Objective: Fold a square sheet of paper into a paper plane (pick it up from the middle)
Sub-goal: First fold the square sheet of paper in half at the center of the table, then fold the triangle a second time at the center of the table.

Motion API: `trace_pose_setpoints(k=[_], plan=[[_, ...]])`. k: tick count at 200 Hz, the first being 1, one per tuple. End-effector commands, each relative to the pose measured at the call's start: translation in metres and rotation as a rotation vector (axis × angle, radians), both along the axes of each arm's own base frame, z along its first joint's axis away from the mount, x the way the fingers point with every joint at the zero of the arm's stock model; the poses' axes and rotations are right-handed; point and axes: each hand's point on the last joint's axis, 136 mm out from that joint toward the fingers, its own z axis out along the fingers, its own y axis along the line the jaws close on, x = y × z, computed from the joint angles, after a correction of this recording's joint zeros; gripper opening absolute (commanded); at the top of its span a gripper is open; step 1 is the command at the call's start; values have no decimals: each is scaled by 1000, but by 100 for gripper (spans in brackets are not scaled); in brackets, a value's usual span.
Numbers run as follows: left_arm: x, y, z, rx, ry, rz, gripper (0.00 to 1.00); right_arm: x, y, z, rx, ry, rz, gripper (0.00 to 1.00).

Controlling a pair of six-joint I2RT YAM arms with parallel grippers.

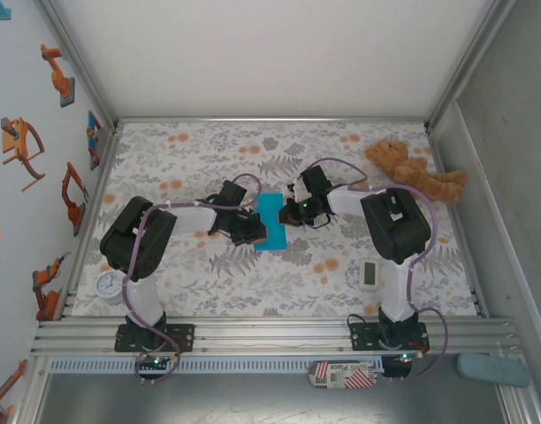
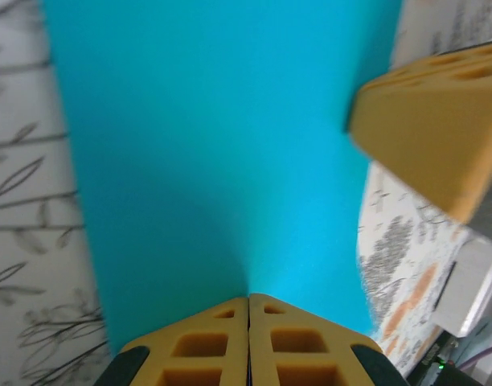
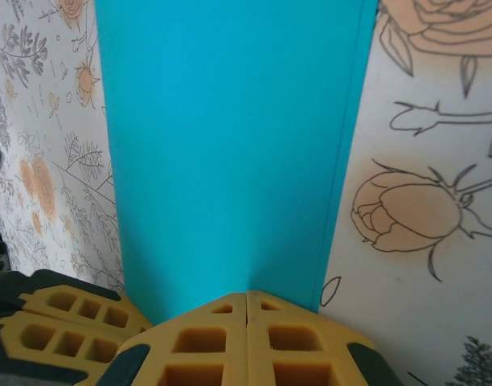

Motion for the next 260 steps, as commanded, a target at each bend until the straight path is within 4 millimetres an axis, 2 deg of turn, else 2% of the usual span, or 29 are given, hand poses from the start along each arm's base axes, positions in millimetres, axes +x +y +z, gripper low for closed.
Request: trace_pose_setpoints(k=[1, 45, 70, 80, 96, 120, 133, 146, 164, 183, 196, 200, 211, 231, 260], plan=[[-27, 21, -14, 73, 71, 3, 9, -51, -82, -89, -405, 217, -82, 0], [-68, 58, -31, 147, 135, 30, 9, -52, -81, -90, -392, 218, -85, 0], [-73, 66, -23, 151, 111, 49, 9, -50, -77, -84, -369, 198, -89, 0], [-68, 65, -15, 147, 79, 55, 9, -46, -73, -77, -342, 181, -89, 0], [-52, 59, 5, 127, 17, 58, 9, -36, -59, -55, -280, 114, -85, 0], [-21, 42, 47, 63, -113, 59, 11, -11, -31, 0, -149, -7, -99, 0], [-7, 34, 64, 32, -172, 78, 13, 3, -19, 30, -93, -62, -113, 4], [6, 27, 76, -2, -218, 100, 17, 14, -15, 55, -60, -108, -148, 8], [21, 22, 80, -2, -240, 124, 24, 25, -19, 78, -52, -154, -220, 17], [33, 7, 81, -49, -241, 131, 33, 28, -30, 86, -83, -175, -291, 31], [42, -5, 84, -95, -239, 124, 37, 28, -36, 87, -103, -182, -322, 34], [44, -8, 83, -99, -234, 123, 38, 28, -38, 86, -113, -179, -330, 42], [50, -16, 81, -114, -223, 115, 40, 27, -43, 83, -140, -174, -341, 48], [59, -23, 73, -127, -199, 110, 41, 27, -49, 77, -173, -168, -367, 55], [71, -24, 55, -141, -152, 121, 41, 29, -56, 73, -197, -168, -406, 55]])
